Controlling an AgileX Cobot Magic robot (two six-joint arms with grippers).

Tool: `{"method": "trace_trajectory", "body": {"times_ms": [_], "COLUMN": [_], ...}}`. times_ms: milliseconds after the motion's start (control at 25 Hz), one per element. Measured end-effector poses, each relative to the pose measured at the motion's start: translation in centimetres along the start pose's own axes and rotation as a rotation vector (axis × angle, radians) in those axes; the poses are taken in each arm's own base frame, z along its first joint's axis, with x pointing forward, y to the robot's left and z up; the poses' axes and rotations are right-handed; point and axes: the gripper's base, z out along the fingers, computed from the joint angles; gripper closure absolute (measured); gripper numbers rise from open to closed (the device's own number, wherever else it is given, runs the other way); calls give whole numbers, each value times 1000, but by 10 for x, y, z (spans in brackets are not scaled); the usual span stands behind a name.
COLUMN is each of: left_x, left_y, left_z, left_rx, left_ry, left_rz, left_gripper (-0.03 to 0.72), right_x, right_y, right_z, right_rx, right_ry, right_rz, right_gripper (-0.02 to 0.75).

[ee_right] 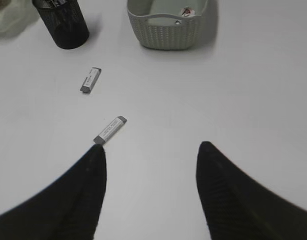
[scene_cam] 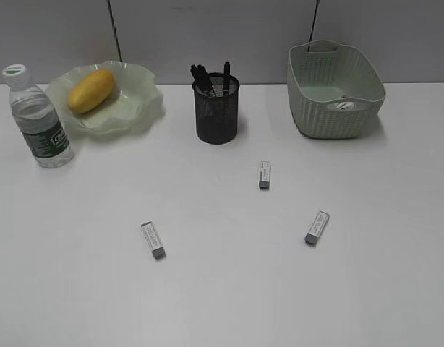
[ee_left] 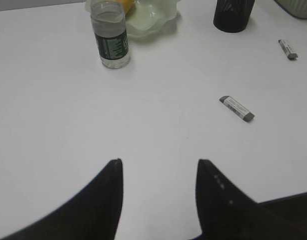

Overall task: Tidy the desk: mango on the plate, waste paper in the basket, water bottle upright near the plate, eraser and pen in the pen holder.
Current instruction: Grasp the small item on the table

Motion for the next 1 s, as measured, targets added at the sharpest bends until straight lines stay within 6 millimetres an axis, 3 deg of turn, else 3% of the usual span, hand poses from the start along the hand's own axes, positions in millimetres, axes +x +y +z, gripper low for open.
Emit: {"method": "trace_trajectory", "body": {"times_ms": [320, 480, 640, 760, 1000], "left_x": [0, -4, -27, -47, -79], "left_y": [0, 0, -1, -2, -3], "left_z": [0, 3, 12, 27, 83], "left_rx": [0, 4, 37, 74, 145], "left_ry": [0, 8, -8, 29, 225], "left_rz": [0, -5, -39, -84, -199], "left_gripper": [324, 324, 324, 324, 324], "right_x": [55, 61, 66, 71, 73], "right_y": [-7, -8, -9, -10, -10], "right_z": [-44, -54, -55, -54, -54], "right_rx": [38, 46, 52, 59, 66], "right_ry": [-94, -150, -107, -51, -30], "right_rz": [-14, -24, -24, -24, -26], "right_gripper": [278, 278, 278, 278, 279]}}
